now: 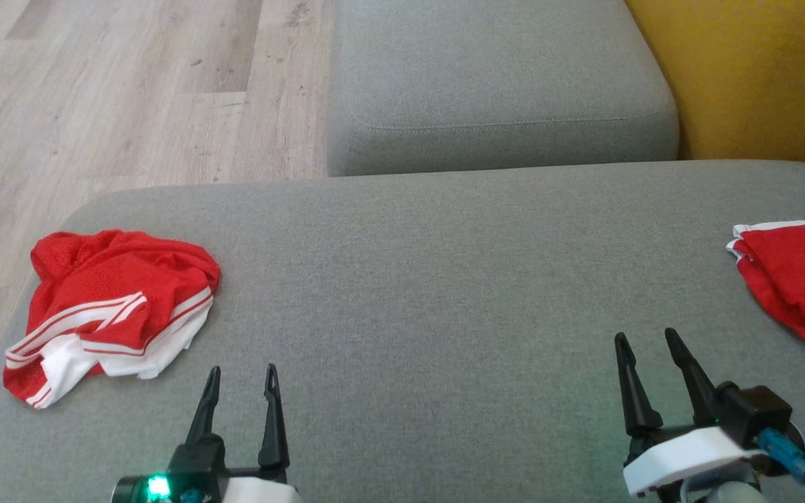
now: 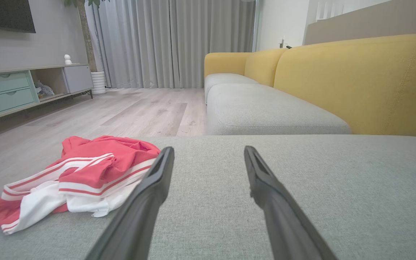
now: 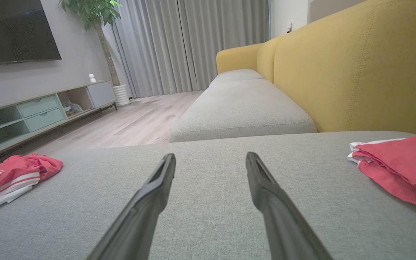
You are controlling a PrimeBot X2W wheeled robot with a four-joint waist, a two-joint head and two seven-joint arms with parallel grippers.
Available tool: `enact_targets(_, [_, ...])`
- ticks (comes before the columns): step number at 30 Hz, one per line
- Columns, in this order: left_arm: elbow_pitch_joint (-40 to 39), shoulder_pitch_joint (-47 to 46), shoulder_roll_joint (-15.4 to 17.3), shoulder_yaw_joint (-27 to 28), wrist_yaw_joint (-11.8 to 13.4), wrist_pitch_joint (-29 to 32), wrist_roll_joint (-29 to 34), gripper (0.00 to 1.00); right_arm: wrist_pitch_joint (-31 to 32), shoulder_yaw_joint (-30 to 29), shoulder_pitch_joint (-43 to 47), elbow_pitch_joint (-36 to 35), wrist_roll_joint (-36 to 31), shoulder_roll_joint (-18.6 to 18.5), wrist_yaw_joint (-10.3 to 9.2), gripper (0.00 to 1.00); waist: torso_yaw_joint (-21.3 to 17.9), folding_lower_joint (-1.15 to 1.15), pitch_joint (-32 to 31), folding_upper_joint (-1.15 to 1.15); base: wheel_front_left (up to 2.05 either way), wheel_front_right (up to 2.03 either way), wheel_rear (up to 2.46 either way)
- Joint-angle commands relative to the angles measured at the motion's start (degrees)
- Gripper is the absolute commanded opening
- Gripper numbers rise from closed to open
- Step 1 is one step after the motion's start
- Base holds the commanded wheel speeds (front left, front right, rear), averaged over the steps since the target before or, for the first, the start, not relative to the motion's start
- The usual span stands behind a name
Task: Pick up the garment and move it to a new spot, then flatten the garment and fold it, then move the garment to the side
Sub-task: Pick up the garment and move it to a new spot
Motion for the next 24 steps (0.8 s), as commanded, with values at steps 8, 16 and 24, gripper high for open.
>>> enact_targets(8, [-0.98, -2.81, -0.11, 1.63, 0.02, -0.30, -0.15, 1.00, -0.62, 1.03, -1.40, -1.61, -0.68, 0.47, 0.39, 1.00, 0.00, 0.00, 0.63, 0.00, 0.00, 0.00, 0.00])
enact_targets(16, [-1.51, -3.76, -0.11, 1.87, 0.58, -0.30, 0.55, 1.00, -0.62, 1.28, -1.59, -1.26, -0.64, 0.57, 0.39, 1.00, 3.08, 0.00, 1.75, 0.00, 0.00, 0.00, 0.00])
enact_targets(24, [-2.39, -3.41, -0.11, 3.79, 0.88, -0.30, 0.50, 1.00, -0.62, 2.12, -1.99, -1.37, -0.42, 1.05, 0.39, 1.00, 11.72, 0.00, 3.32, 0.00, 0.00, 0.00, 0.00])
